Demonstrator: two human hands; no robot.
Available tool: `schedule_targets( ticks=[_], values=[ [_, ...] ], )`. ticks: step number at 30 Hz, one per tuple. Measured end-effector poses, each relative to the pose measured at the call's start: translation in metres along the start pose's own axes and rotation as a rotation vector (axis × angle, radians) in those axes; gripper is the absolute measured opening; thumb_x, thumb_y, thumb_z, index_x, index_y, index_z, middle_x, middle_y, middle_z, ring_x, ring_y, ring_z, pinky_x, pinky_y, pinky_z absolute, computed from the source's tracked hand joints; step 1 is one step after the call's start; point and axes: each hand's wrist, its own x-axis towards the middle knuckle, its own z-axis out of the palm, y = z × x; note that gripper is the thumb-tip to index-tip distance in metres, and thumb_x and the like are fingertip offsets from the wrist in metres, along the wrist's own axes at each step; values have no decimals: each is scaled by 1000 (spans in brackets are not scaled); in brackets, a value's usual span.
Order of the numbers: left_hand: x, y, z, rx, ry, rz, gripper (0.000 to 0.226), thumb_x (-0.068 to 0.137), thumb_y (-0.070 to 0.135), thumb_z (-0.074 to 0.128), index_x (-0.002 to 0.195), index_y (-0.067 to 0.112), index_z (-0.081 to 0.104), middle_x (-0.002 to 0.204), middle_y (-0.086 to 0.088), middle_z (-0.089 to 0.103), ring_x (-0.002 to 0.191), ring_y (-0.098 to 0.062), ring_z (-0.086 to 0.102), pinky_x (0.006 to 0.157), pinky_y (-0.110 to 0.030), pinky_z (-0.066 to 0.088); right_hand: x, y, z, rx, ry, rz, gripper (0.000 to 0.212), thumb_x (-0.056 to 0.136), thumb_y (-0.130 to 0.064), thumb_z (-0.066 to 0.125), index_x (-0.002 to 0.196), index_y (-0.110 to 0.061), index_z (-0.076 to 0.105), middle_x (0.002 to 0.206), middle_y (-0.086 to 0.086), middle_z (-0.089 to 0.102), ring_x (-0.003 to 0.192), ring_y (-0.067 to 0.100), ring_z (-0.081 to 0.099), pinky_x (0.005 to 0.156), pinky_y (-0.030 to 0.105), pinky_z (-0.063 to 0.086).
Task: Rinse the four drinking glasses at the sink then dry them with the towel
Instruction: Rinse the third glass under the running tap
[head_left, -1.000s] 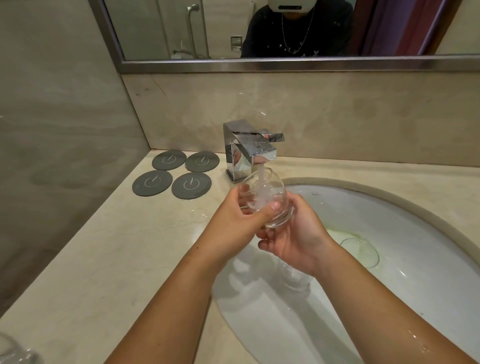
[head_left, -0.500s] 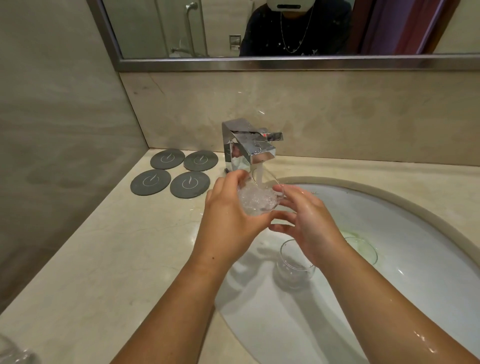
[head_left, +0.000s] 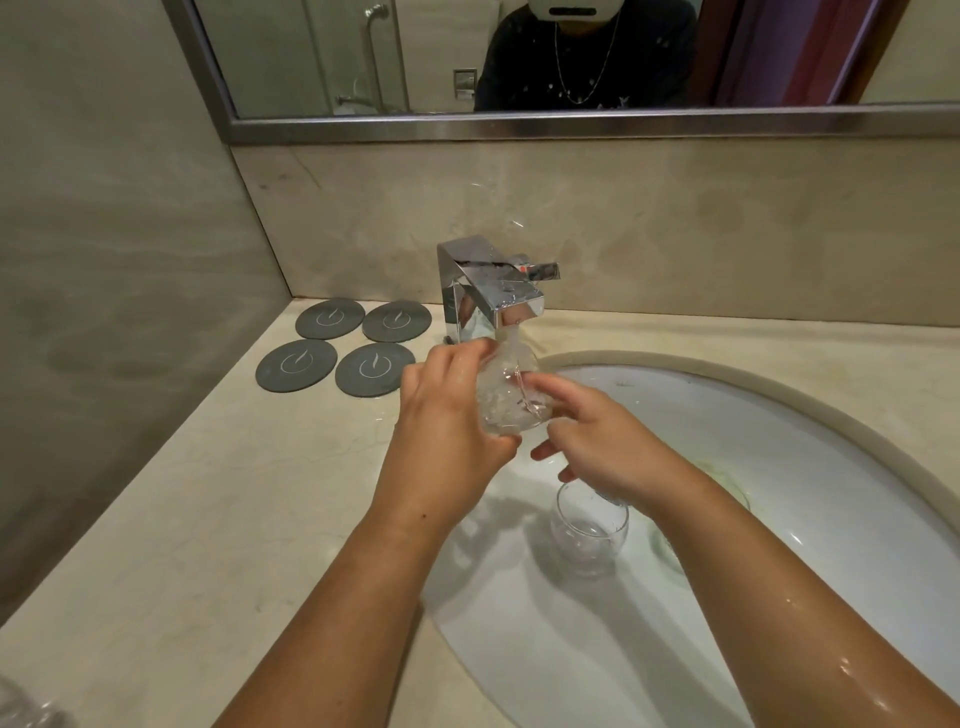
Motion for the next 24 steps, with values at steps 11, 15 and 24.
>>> schedule_targets(
  ticks=[11,15,24],
  values=[
    [0,-1,1,-63,30,-63,84,72,38,91,144,30,49,129,17,48,120,-9,41,94,-18,31,-4,-7,-5,76,-133,55,54,95,-2,44,110,-40,78,111,-1,79,100,21,78,83,40,61],
    [0,4,-1,-209,18,-200,84,65,50,93,135,31,50,125,13,60,113,-10,61,91,-25,49,-3,-6,-7,316,12,5,66,94,4,42,126,-47,69,128,1,70,106,22,76,92,51,63],
    [-1,17,-7,-505,-22,-342,72,77,40,90,129,41,40,101,20,66,83,3,72,68,-10,52,-1,11,8,190,-94,-87,73,87,-11,79,142,-50,50,124,-12,73,89,9,72,78,37,56]
  ],
)
